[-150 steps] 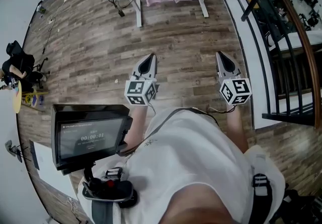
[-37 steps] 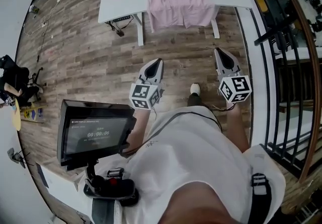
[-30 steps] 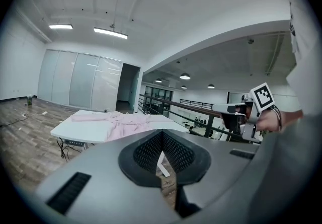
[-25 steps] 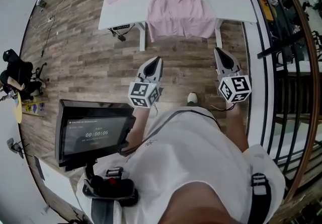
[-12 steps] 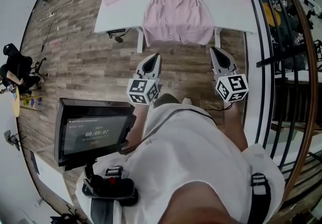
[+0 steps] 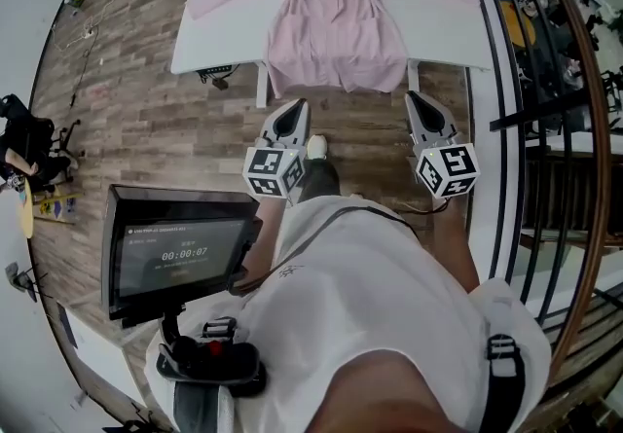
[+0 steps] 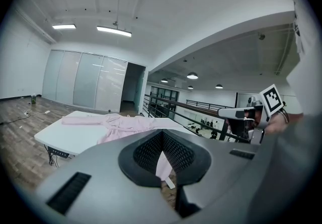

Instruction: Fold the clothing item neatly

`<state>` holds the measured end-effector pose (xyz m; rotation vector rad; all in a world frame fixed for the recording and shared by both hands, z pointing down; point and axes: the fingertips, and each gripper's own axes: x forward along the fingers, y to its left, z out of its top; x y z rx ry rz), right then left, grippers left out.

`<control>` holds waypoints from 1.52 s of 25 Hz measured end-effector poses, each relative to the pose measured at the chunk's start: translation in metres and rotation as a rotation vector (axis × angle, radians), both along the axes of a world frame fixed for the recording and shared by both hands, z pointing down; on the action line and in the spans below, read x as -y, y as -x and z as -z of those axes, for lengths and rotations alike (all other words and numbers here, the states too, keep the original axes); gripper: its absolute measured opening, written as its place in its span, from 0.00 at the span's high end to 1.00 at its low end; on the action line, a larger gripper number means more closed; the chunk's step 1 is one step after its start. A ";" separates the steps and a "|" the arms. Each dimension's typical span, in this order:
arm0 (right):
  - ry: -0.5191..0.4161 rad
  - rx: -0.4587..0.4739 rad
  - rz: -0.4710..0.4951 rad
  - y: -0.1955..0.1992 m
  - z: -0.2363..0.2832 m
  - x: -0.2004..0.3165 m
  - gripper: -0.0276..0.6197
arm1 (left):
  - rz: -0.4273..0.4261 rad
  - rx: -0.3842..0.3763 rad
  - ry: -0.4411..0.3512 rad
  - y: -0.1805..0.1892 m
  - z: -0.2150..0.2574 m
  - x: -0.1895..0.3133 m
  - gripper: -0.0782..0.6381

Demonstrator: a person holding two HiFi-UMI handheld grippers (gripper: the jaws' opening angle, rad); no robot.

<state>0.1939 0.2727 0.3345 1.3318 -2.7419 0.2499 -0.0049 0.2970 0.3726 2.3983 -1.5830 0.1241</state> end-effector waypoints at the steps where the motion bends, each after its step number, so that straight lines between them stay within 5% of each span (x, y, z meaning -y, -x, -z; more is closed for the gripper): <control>1: 0.000 0.000 -0.006 -0.001 -0.001 0.002 0.95 | -0.006 -0.001 -0.003 -0.001 -0.001 0.004 0.89; 8: 0.022 -0.008 -0.026 0.031 -0.003 0.060 0.95 | -0.021 0.002 -0.004 0.029 0.003 0.074 0.89; 16: -0.006 0.010 -0.083 0.022 0.003 0.064 0.95 | -0.055 0.028 -0.014 0.030 0.005 0.085 0.89; 28: 0.001 -0.004 -0.178 0.102 0.007 0.186 0.95 | -0.166 0.007 0.010 0.109 0.000 0.216 0.89; 38: 0.039 -0.012 -0.261 0.108 -0.002 0.215 0.95 | -0.254 -0.002 0.017 0.117 -0.002 0.262 0.89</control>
